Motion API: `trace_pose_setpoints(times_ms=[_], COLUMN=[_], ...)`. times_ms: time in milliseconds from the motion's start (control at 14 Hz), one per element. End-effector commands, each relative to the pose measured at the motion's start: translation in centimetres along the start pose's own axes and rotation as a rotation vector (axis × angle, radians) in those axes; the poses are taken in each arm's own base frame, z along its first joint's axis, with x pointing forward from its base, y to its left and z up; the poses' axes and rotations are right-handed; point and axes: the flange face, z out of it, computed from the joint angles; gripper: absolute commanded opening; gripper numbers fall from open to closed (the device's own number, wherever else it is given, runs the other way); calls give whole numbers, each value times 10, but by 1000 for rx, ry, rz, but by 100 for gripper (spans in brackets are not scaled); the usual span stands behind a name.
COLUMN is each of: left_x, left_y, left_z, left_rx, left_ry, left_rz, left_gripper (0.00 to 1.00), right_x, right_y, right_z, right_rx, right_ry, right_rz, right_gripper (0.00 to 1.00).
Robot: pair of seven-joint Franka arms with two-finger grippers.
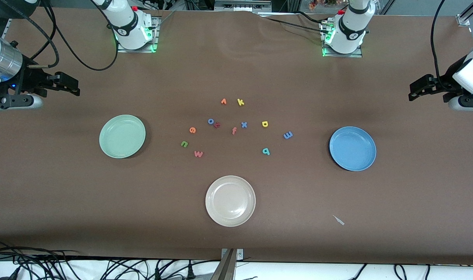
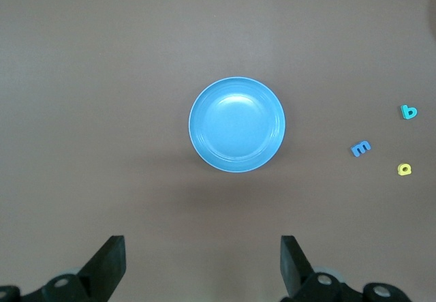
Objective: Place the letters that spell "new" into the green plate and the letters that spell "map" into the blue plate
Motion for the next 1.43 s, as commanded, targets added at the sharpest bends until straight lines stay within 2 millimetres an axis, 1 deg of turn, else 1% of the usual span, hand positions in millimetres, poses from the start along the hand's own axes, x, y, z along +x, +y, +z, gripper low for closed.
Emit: trace_pose_setpoints(times_ms=[0,71,357,857,1000,1071,1357], left_x=[0,0,0,0,0,0,0], left_y=[-1,-1,-1,-1,-1,-1,-1], left_z=[-1,-1,-1,-2,-1,-1,-1], left_rx=[13,13,13,13,13,13,13], left_ry=[8,8,8,10,8,8,8], left_rz=[22,22,22,22,22,22,22], left_gripper=[100,100,100,100,100,100,100], right_x=[0,0,0,1,-1,-4,-7], right_y=[-2,-4,-9,-10,-5,-5,-7], right_z=[-6,-8,-8,-5,-7,-11,-12], right_rx=[6,5,6,6,5,6,6], right_ry=[15,21,21,11,8,11,1], right_rz=[-19,-22,-31,-33,-28,-28,-28], right_gripper=[100,100,100,100,100,100,100])
